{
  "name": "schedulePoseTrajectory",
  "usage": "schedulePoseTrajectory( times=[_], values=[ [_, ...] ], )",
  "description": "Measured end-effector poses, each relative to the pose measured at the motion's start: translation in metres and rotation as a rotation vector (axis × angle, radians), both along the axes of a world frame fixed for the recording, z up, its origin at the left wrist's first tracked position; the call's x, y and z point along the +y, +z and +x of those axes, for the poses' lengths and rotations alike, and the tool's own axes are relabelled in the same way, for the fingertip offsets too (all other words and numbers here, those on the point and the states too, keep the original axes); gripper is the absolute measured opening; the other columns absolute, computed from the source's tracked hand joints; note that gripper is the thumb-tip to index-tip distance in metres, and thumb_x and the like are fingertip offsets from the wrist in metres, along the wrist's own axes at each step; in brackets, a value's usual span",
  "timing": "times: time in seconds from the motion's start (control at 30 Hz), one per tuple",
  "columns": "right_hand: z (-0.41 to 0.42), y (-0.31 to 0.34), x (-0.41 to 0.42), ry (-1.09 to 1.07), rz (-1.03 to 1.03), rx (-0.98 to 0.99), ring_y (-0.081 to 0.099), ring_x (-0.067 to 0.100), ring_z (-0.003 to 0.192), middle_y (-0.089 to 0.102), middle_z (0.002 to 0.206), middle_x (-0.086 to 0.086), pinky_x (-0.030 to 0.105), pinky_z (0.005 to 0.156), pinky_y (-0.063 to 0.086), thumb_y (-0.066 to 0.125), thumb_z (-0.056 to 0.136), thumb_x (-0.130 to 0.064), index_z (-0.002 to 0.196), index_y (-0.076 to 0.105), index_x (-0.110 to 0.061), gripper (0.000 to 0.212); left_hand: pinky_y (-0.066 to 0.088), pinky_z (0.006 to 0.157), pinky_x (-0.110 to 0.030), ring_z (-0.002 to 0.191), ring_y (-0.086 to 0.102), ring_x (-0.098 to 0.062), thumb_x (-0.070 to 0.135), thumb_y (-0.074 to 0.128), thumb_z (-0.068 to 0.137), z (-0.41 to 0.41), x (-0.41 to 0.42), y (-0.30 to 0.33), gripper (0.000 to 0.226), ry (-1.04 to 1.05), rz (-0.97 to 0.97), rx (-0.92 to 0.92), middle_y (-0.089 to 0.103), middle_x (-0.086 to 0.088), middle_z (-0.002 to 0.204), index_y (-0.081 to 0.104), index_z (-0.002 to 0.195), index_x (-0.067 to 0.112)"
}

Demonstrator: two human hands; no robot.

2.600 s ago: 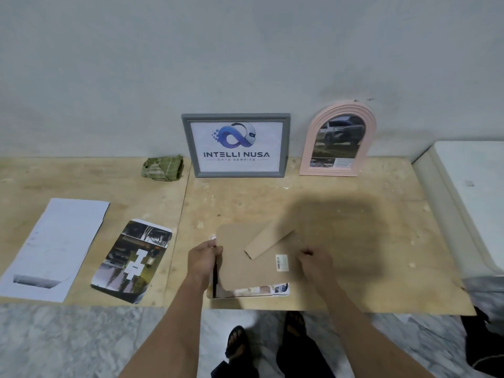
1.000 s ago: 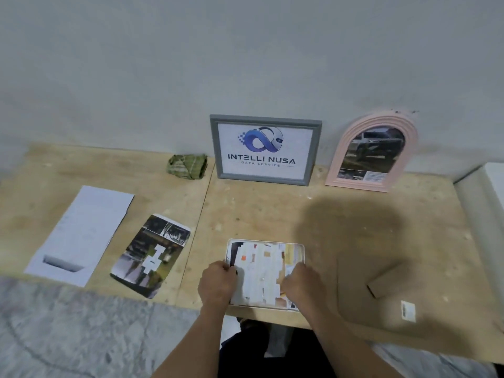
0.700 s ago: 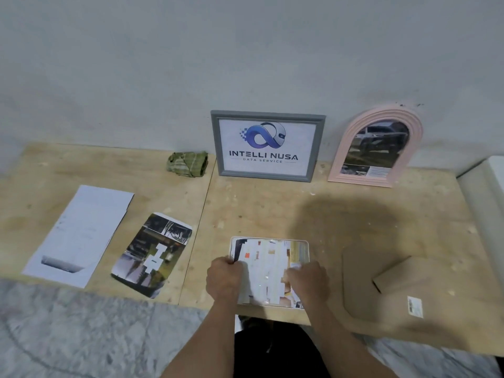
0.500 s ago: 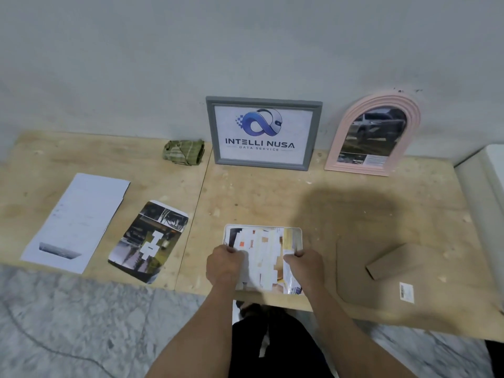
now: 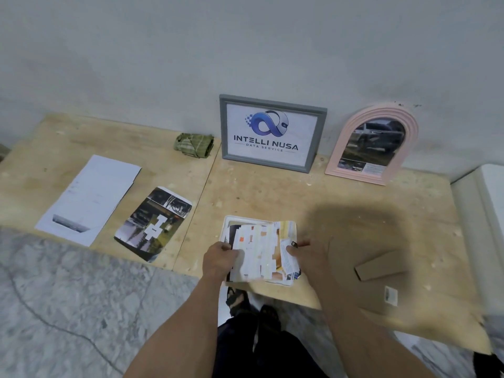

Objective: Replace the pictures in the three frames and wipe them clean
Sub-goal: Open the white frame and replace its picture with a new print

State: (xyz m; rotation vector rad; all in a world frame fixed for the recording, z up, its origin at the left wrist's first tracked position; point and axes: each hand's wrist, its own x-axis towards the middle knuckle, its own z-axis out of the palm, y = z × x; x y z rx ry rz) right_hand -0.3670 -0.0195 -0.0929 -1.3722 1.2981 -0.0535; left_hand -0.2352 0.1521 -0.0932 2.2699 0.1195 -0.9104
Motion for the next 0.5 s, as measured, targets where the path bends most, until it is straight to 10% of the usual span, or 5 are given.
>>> schedulePoseTrajectory(
  times=[0.5],
  values=[
    [-0.013, -0.018, 0.0, -0.147, 0.174, -0.089, 0.054, 0.023, 0.084, 0.057, 0.079, 0.004, 0.028, 0.063, 0.041, 0.06, 0.093, -0.008, 0.08, 0.058, -0.009, 0.014, 0.053, 0.09, -0.034, 0.1, 0.065, -0.022, 0.016, 0.062, 0.087, -0.017, 0.02, -0.002, 0.021, 0.16, -0.052, -0.018, 0.072, 0.0, 0.106, 0.07, 0.106, 0.017]
  ],
)
